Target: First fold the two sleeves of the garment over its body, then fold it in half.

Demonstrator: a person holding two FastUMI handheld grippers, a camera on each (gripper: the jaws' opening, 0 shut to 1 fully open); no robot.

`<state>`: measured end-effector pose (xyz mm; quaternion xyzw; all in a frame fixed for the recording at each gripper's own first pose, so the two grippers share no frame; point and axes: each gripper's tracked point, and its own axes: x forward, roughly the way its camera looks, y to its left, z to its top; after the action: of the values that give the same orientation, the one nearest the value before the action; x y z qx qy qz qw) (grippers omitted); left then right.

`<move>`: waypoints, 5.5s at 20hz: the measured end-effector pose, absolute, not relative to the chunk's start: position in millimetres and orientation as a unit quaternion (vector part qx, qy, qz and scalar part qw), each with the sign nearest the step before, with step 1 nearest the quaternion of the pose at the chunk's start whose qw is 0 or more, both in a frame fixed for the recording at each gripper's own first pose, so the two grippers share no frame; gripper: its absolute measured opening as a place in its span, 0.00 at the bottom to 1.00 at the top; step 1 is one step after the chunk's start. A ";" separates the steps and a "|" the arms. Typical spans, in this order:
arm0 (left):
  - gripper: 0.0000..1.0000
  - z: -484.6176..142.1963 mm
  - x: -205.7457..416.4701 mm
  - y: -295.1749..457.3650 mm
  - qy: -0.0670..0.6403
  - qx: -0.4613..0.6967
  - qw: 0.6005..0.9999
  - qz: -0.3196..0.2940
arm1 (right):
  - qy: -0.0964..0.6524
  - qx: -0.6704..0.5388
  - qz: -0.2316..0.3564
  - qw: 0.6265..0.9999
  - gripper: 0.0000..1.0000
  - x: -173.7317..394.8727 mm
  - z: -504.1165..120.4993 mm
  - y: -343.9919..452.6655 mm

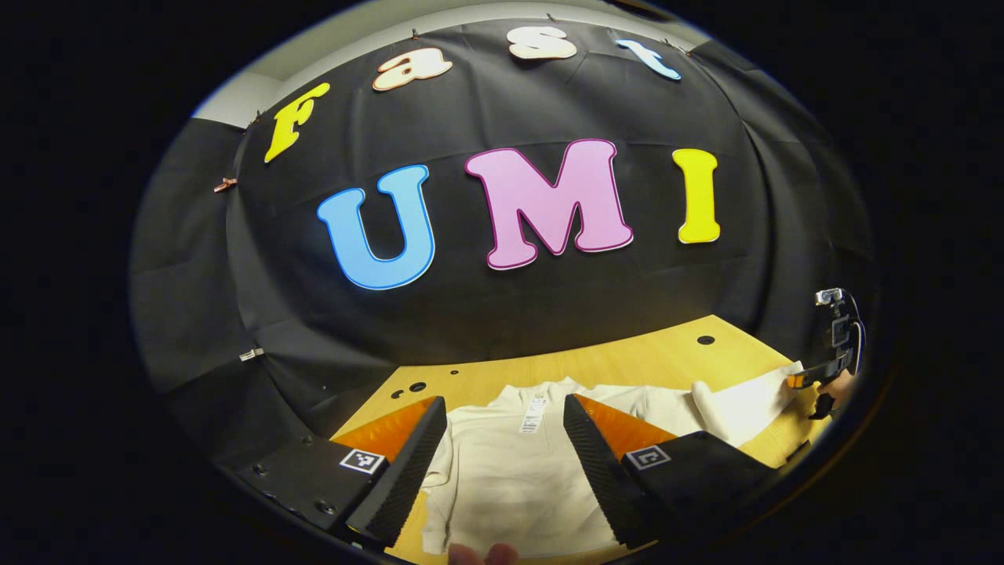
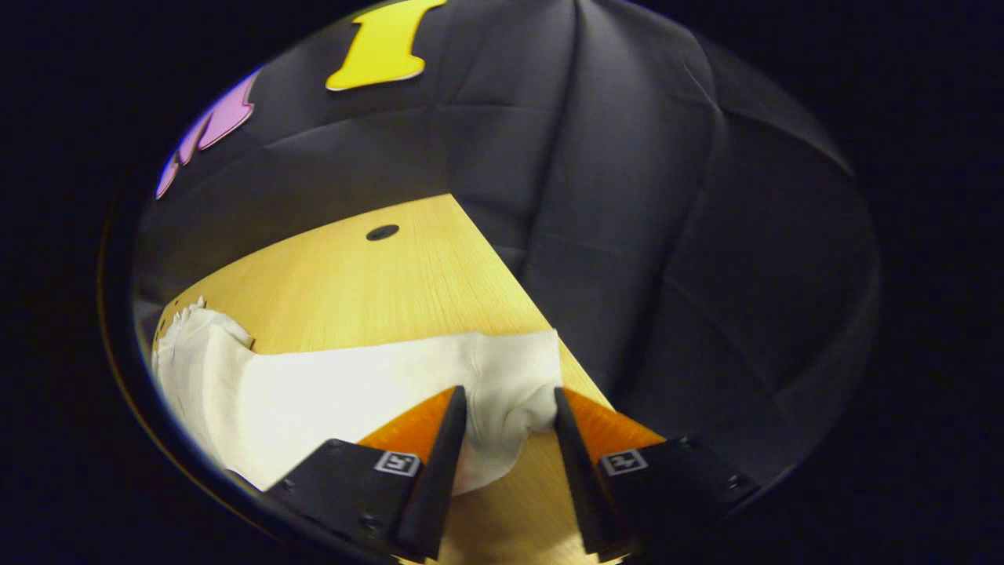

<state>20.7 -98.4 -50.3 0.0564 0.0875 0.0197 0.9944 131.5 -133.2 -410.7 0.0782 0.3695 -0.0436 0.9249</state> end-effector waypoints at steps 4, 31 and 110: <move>0.96 -55.3 19.8 -90.2 0.099 0.052 0.993 0.028 | 0.363 0.084 -0.068 0.926 0.14 129.3 -409.1 -131.9; 0.96 -58.2 -7.8 37.1 0.038 0.008 0.997 -0.064 | 0.183 0.157 -0.051 0.969 0.10 28.6 -188.9 36.5; 0.06 -264.1 130.8 266.0 0.222 -0.098 0.966 0.093 | 0.431 0.170 0.179 0.868 0.67 -106.0 -262.9 275.1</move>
<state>130.8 266.0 -264.1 -0.0979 0.2220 0.0932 0.9656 -106.0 275.1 -262.9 0.1700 0.4307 0.1786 0.8682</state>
